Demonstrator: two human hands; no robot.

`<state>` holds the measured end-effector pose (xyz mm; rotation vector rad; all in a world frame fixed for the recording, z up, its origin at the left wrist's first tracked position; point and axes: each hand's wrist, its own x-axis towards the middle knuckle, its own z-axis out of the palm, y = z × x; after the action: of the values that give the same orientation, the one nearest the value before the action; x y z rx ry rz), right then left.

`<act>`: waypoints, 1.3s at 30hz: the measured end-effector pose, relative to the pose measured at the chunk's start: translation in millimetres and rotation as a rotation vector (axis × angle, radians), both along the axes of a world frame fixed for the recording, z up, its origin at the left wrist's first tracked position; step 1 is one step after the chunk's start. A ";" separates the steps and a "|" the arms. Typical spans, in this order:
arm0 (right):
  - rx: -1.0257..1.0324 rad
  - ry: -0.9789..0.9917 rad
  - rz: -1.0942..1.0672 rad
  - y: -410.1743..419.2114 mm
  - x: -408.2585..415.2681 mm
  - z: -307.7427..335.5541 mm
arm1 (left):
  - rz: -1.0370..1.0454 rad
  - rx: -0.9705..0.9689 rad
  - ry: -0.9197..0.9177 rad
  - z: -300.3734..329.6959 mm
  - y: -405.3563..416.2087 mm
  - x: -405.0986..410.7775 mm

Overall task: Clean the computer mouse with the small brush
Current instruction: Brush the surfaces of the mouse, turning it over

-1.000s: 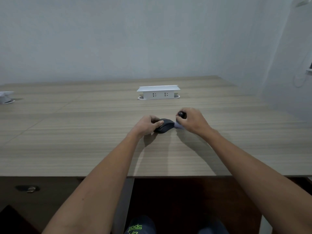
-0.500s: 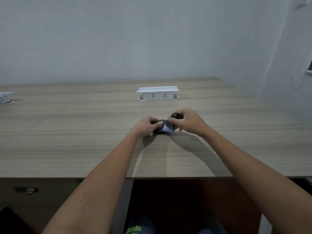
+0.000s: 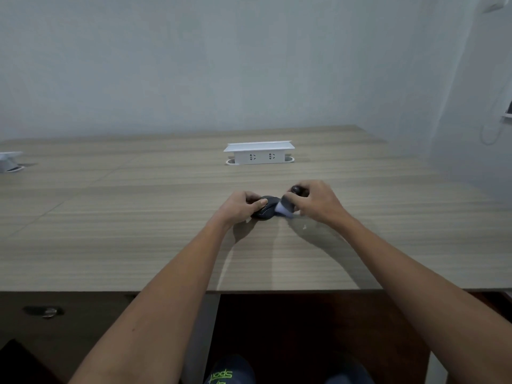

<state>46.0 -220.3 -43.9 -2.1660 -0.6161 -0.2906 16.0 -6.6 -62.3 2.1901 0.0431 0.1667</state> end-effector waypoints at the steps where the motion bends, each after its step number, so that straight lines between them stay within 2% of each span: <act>1: 0.005 0.065 0.093 1.3 -4.9 3.6 | 0.000 0.006 0.002 0.4 0.7 0.1; 3: -0.017 0.092 0.119 3.3 -7.3 5.5 | -0.007 0.011 0.005 0.8 0.6 0.5; 7: -0.011 -0.086 -0.172 0.4 4.0 2.7 | 0.002 0.007 0.006 0.7 -2.6 -1.2; 10: 0.097 0.041 0.002 -0.1 -4.0 7.8 | 0.009 0.000 0.010 0.0 -1.1 -0.3; 12: 0.032 0.102 0.105 1.8 -8.1 7.8 | 0.003 -0.001 0.011 -0.2 -0.4 0.9; 16: 0.011 -0.056 -0.182 -2.0 5.1 1.5 | 0.013 -0.004 0.001 -1.3 -2.0 0.2; 18: 0.060 -0.022 -0.122 -4.7 3.1 3.7 | 0.014 -0.004 -0.002 -1.4 -1.8 -0.7; 21: 0.024 0.070 0.022 -5.1 -1.8 7.7 | -0.002 0.002 -0.001 -1.5 0.6 0.2; 24: -0.034 -0.006 -0.122 -9.4 8.3 8.6 | -0.048 0.039 0.012 1.6 1.1 -1.5; 26: -0.025 -0.009 -0.144 -11.5 10.7 12.7 | -0.091 0.092 0.040 6.1 1.7 -2.8; 29: -0.008 -0.018 -0.115 -11.3 10.9 20.4 | -0.145 0.200 0.079 14.6 1.4 -5.5; 34: -0.061 0.010 -0.065 -9.3 21.8 23.1 | -0.253 0.274 0.084 19.6 -0.2 -14.1; 39: -0.159 0.077 0.038 -6.4 28.1 19.5 | -0.247 0.259 0.076 17.9 2.6 -12.6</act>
<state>74.2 -226.7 -24.4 -2.3031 -0.6551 -0.1408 3.4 -4.1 -44.4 2.4364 -0.2164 -0.0540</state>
